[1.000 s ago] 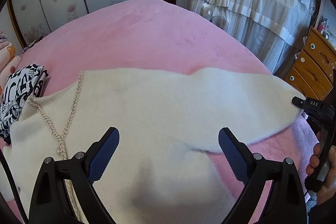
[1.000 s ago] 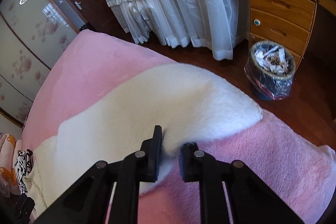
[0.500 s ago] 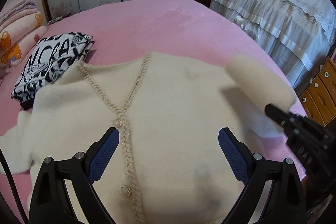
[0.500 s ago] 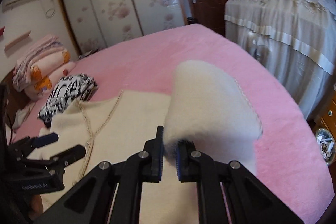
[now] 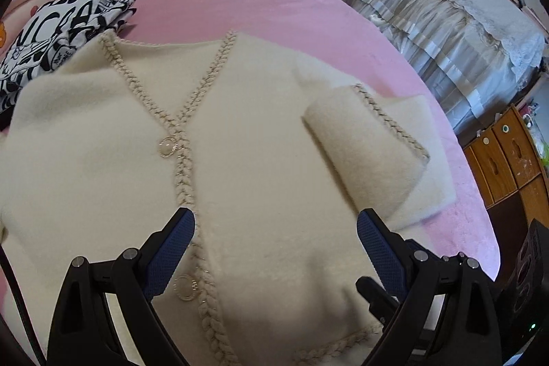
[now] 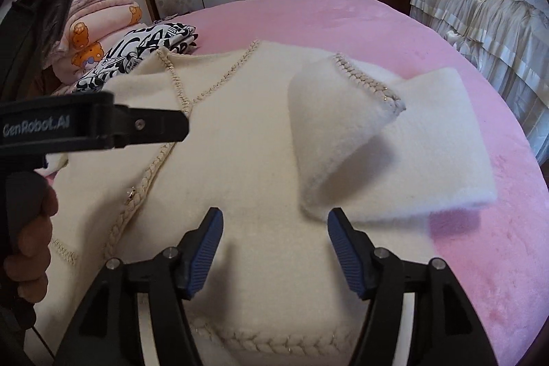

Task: Fold large clothes
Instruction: 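Fold the grasped sleeve across the cardigan front with the right tool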

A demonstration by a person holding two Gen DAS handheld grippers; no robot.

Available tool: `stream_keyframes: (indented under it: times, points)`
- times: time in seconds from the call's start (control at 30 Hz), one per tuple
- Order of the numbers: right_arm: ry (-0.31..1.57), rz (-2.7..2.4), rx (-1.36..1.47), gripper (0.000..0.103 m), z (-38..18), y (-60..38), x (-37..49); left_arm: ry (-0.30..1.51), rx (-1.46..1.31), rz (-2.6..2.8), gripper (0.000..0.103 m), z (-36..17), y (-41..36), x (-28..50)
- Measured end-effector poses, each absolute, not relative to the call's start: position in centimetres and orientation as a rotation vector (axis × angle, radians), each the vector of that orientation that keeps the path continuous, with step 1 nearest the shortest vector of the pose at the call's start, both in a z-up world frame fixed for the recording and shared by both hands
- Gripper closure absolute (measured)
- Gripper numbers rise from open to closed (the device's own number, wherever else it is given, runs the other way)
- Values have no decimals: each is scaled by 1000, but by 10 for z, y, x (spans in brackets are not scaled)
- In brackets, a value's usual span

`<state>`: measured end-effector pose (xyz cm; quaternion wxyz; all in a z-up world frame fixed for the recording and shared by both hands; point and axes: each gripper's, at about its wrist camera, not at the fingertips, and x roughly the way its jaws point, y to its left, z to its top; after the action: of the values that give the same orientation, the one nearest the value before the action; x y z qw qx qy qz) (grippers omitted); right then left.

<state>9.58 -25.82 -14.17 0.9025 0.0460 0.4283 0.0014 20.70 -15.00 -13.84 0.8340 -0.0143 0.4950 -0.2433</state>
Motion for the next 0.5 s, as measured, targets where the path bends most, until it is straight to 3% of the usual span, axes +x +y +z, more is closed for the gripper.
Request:
stream_keyframes:
  times: [0.5]
  points:
    - [854,-174,283,39,-129,-312,33,1034,315,-396,8,-153,-296,187]
